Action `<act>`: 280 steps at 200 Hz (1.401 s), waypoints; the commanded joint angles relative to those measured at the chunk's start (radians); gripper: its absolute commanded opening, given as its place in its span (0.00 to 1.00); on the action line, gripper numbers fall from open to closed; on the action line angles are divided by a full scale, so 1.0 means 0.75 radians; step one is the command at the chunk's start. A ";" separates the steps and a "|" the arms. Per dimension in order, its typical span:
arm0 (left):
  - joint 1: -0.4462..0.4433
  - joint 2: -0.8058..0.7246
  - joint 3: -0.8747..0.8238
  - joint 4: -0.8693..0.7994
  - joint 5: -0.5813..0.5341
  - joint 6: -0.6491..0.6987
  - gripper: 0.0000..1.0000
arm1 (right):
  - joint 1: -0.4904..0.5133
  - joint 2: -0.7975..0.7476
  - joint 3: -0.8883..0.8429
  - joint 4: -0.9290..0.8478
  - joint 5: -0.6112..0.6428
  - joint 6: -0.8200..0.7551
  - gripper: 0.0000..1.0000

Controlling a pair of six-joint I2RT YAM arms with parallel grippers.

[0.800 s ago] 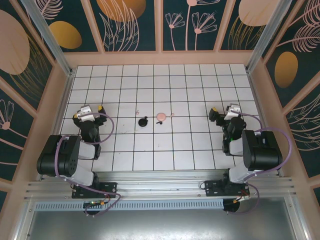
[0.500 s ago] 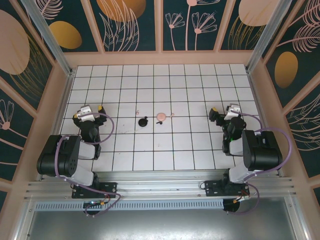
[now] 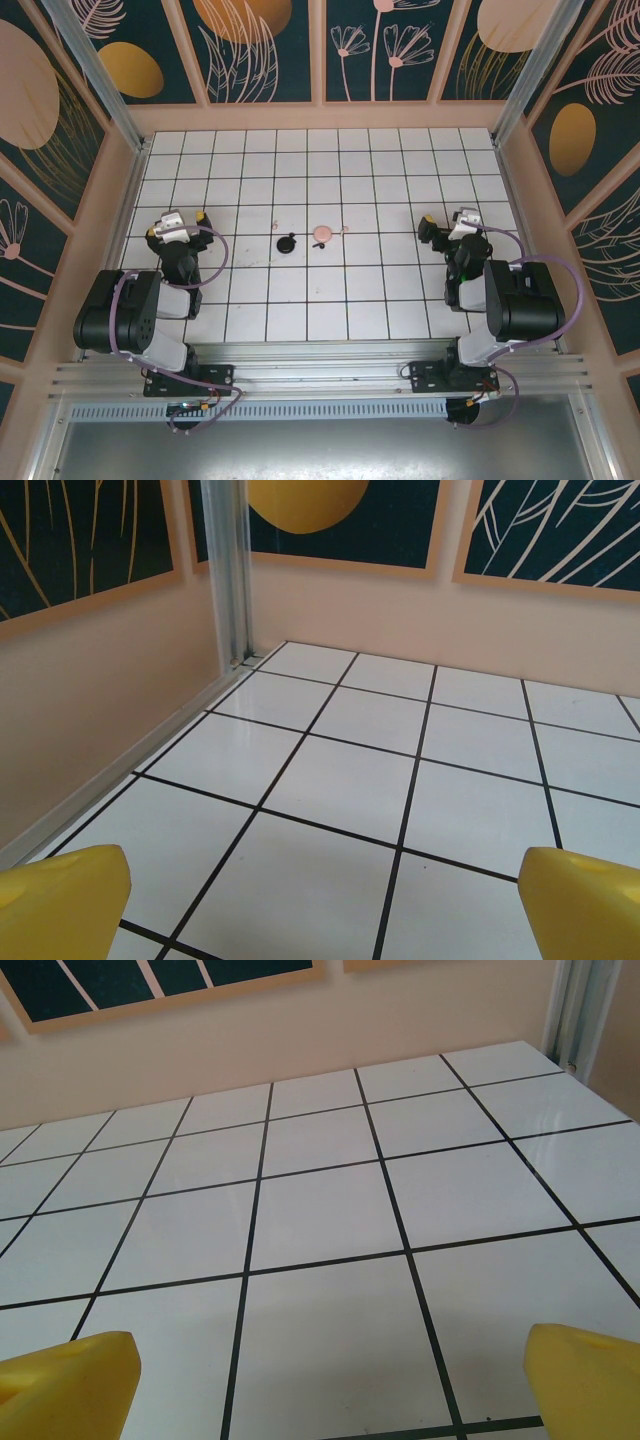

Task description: Insert the wireless bluetooth earbuds into the charging case

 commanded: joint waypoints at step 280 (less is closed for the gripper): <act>-0.282 -0.166 1.143 -2.131 0.488 -0.735 0.61 | 0.486 -0.035 1.170 -2.065 -0.145 0.605 0.99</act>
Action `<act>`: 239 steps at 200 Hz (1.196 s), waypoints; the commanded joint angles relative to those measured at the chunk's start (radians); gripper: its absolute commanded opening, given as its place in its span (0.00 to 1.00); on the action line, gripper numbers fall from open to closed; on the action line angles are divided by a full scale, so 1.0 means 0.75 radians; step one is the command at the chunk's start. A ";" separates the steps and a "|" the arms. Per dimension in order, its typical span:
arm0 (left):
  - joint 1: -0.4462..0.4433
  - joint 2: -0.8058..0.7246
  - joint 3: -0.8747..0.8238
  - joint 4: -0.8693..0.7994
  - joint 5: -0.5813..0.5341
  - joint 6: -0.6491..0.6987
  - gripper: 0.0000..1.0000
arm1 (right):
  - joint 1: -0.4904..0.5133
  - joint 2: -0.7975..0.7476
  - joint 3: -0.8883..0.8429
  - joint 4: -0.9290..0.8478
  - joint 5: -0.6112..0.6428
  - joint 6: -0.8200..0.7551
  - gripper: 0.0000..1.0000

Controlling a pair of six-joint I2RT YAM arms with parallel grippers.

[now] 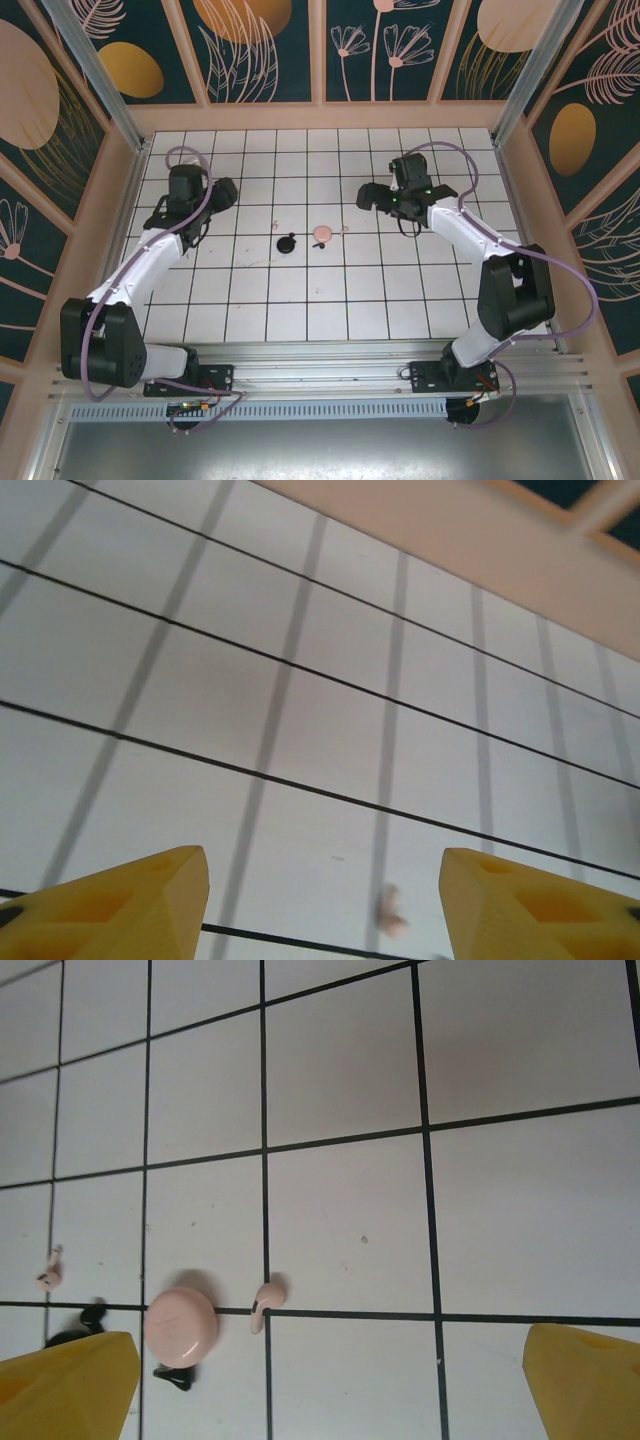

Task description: Insert the wireless bluetooth earbuds into the charging case

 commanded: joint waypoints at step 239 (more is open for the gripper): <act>-0.703 1.110 1.111 -0.881 -0.179 -0.243 0.62 | -0.252 -0.357 -0.544 0.261 -0.358 0.226 0.99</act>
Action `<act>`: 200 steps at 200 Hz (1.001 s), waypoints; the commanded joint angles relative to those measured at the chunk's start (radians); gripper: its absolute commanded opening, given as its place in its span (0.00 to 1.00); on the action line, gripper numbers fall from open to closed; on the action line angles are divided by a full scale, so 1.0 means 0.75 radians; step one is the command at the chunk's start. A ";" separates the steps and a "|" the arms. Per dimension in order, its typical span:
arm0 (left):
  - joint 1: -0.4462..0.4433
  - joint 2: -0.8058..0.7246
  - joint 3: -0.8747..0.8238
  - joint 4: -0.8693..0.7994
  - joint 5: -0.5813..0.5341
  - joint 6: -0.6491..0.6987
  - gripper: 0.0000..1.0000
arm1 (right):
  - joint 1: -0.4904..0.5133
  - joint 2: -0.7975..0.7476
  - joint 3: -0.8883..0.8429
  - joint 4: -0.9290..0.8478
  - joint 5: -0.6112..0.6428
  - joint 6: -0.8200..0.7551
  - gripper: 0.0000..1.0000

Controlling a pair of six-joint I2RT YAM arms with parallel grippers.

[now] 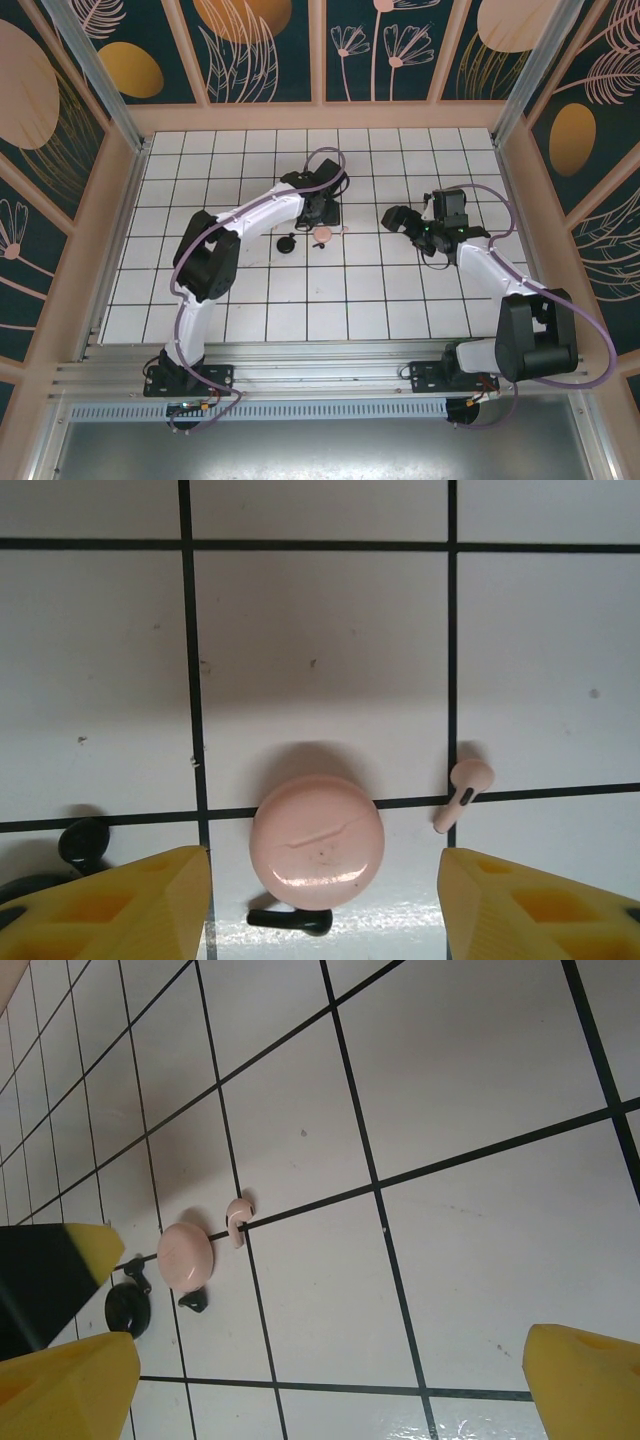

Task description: Insert the wireless bluetooth earbuds into the charging case

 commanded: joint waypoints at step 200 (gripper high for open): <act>-0.014 0.230 0.091 -0.081 0.023 0.017 0.62 | -0.007 0.000 -0.020 0.039 -0.062 0.005 0.99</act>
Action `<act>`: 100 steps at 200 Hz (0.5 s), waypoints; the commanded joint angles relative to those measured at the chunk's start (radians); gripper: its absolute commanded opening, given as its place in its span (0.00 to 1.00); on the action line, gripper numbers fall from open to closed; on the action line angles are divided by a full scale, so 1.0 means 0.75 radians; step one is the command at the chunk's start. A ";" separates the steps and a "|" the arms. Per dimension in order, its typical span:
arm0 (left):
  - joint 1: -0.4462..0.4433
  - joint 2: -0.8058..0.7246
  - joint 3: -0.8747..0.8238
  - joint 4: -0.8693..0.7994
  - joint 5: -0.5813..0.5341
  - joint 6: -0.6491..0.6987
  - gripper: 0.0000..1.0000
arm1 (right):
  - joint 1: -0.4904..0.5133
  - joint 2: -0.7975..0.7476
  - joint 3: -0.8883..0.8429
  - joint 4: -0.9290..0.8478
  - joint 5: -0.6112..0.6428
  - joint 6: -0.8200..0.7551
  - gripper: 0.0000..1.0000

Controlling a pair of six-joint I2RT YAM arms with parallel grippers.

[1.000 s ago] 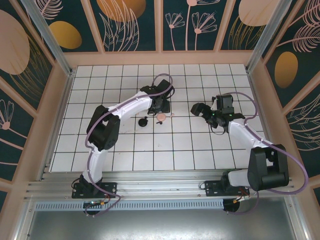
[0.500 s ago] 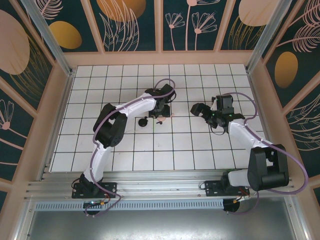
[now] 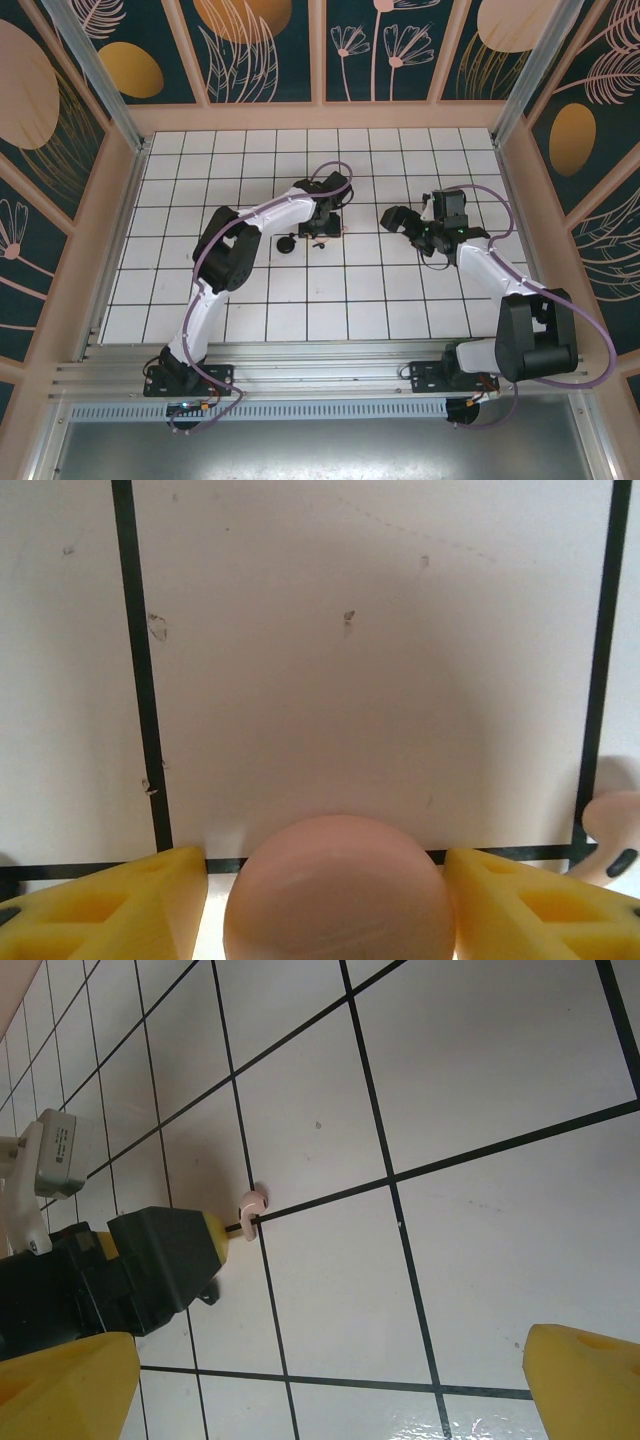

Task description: Insert the wireless bluetooth earbuds into the charging case

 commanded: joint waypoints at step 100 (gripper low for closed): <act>-0.010 -0.147 -0.171 0.105 -0.041 0.074 0.49 | -0.006 -0.010 -0.007 -0.017 -0.037 -0.042 0.98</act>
